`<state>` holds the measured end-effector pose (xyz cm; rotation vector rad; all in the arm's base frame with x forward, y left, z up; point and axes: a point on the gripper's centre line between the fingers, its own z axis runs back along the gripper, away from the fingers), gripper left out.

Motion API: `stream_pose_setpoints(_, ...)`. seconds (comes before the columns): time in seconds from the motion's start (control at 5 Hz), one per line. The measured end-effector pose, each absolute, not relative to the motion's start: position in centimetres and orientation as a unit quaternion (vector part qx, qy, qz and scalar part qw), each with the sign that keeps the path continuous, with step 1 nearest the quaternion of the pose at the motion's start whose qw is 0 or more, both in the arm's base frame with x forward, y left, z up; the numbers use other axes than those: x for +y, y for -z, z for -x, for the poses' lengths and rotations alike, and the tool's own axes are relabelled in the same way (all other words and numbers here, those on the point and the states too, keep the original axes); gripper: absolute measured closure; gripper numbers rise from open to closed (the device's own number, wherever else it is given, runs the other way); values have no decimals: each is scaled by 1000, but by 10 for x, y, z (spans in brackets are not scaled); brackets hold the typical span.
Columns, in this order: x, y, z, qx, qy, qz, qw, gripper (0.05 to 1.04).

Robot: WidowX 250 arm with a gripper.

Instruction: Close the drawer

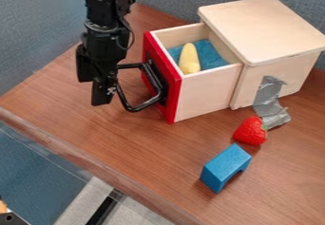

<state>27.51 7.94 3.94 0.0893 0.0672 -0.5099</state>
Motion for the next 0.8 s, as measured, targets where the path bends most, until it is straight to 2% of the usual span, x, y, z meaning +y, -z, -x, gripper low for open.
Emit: stream_pose_setpoints(0.8, 72, -28, -297, 26, 265, -35, 963, 82)
